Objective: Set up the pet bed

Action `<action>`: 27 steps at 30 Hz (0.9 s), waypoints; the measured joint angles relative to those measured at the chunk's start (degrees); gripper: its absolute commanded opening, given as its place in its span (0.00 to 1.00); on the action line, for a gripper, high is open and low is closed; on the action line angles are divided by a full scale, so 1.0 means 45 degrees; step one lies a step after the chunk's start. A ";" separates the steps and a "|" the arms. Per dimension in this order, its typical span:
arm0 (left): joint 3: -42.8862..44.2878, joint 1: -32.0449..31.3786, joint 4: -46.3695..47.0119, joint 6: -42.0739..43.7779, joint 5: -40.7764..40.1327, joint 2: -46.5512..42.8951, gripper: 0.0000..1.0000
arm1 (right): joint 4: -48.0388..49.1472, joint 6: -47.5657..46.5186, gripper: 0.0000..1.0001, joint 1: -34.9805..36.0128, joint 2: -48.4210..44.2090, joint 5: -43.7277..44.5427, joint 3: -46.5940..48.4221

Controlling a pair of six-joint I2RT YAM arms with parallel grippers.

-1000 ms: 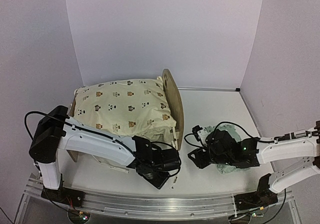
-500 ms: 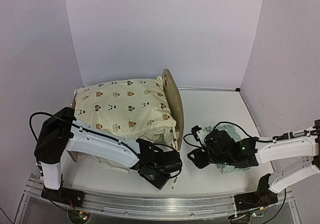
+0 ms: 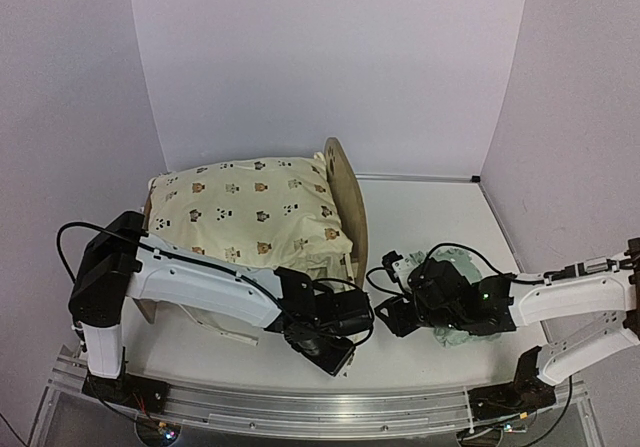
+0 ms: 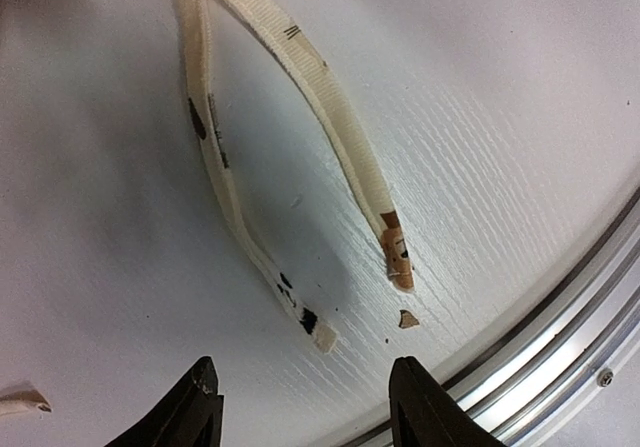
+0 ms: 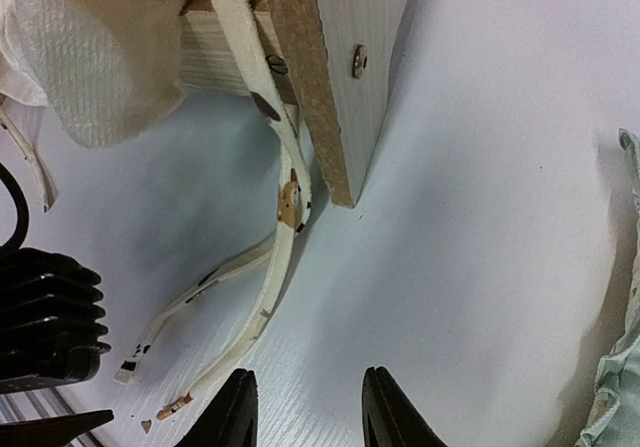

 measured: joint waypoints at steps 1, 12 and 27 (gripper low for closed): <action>0.0023 0.0000 0.0001 0.0003 0.0039 0.0000 0.55 | 0.0000 0.0000 0.38 0.0000 0.0000 0.0001 0.0000; 0.0017 0.0058 0.0355 0.0090 0.0628 0.0759 0.27 | 0.0000 0.0000 0.38 0.0000 0.0000 0.0034 0.0000; -0.1506 0.0547 0.1755 0.0312 0.0506 0.0054 0.00 | 0.0028 -0.0059 0.36 0.0000 0.0007 0.0304 0.0000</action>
